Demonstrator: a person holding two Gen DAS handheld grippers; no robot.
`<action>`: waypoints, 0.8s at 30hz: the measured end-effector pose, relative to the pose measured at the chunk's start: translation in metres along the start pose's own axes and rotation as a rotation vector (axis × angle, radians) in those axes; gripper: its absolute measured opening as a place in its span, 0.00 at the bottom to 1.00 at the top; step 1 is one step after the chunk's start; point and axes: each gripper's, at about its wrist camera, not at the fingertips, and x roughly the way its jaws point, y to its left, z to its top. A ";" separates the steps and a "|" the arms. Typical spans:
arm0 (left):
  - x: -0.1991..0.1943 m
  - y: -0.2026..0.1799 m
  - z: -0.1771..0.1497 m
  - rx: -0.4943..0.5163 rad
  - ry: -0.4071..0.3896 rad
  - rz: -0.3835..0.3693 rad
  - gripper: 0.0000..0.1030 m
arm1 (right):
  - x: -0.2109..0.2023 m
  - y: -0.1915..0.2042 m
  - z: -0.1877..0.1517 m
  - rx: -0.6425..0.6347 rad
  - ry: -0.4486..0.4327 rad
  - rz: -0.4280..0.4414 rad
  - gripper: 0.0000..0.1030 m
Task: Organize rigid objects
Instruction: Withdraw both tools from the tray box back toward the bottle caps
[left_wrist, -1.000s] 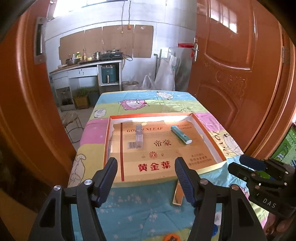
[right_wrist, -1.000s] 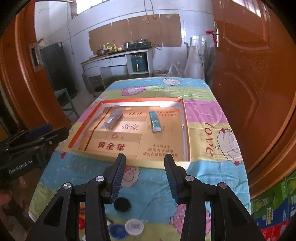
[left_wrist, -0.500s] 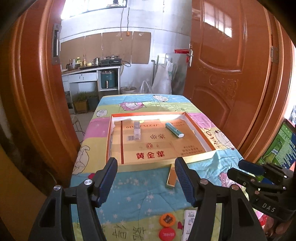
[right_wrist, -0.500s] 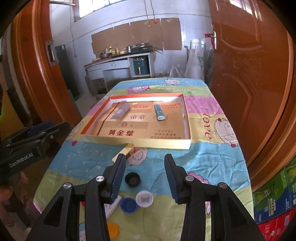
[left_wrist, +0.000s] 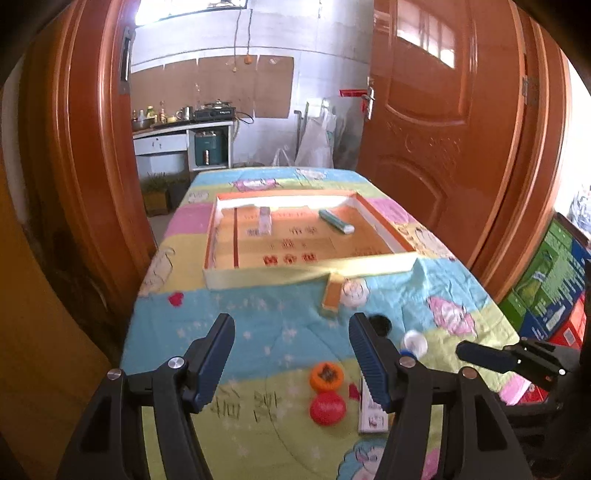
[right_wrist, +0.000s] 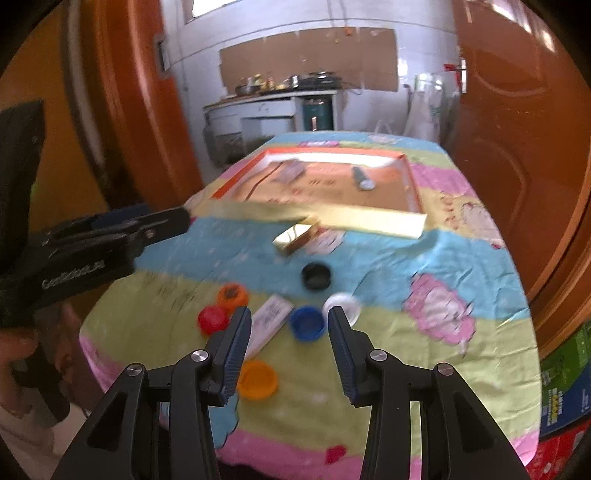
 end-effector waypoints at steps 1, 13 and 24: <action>0.000 -0.001 -0.005 0.004 0.005 -0.002 0.62 | 0.001 0.003 -0.005 -0.012 0.010 0.005 0.43; 0.009 0.001 -0.045 0.012 0.055 -0.049 0.62 | 0.024 0.017 -0.035 -0.062 0.091 0.028 0.43; 0.029 -0.010 -0.060 0.053 0.121 -0.055 0.62 | 0.031 0.023 -0.041 -0.100 0.100 0.038 0.43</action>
